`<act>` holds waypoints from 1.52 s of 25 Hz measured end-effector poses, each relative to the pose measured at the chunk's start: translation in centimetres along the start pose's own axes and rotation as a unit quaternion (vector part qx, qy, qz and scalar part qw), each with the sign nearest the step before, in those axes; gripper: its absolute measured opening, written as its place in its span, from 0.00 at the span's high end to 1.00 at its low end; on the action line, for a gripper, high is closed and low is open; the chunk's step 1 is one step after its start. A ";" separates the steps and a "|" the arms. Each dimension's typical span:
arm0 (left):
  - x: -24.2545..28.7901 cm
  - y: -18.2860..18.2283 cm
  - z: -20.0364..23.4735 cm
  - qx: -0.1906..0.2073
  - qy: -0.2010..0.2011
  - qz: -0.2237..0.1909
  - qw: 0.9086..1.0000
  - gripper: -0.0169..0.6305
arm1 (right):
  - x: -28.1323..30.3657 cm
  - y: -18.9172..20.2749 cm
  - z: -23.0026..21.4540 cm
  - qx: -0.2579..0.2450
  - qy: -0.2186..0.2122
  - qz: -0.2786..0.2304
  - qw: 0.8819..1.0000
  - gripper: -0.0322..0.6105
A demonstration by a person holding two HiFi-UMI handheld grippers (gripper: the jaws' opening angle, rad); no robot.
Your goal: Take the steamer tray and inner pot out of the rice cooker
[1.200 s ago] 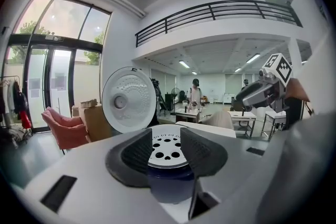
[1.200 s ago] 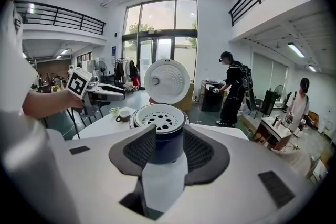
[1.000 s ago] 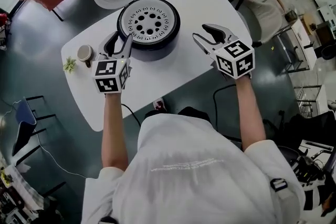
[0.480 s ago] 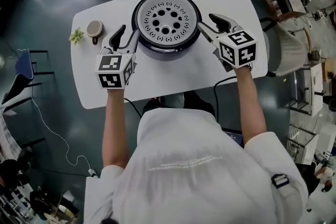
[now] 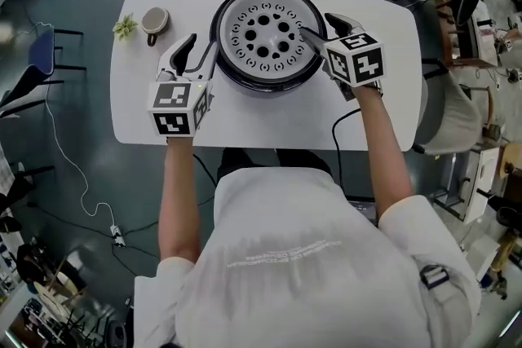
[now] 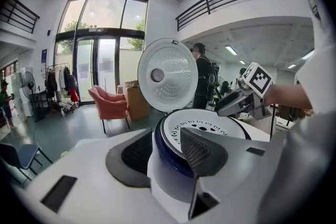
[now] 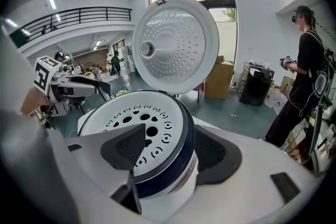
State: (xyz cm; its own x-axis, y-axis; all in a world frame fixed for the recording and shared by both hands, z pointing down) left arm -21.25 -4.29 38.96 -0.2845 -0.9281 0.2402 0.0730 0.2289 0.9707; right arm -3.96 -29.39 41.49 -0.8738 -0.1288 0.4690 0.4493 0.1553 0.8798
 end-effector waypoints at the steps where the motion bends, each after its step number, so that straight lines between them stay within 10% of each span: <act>1: 0.0 0.4 0.1 -0.003 -0.004 0.002 1.000 0.69 | 0.6 0.1 -0.2 -0.002 0.000 0.006 1.000 0.51; 16: 1.9 2.5 3.6 -0.036 0.006 0.017 0.999 0.69 | 5.8 1.7 -1.0 -0.025 0.001 0.100 0.995 0.48; 38: 4.0 2.6 5.1 -0.035 0.059 0.016 0.998 0.70 | 4.9 0.4 -1.0 -0.072 0.044 0.113 0.990 0.60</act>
State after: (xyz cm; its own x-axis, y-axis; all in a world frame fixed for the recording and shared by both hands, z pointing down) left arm -27.11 -5.86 42.46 -0.1665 -0.9497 0.2652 0.1484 0.2417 0.9589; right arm -7.88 -30.96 44.19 -0.7309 -0.1919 0.6550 0.6592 0.0504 0.7503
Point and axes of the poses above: the fingertips, and each gripper's own axes: x forward along the fingers, z to its left, y out of its underside, the point moved 9 cm from there along -x, backward along the fingers, and after that the axes turned 13 degrees about -z, right-handed, at the moved point
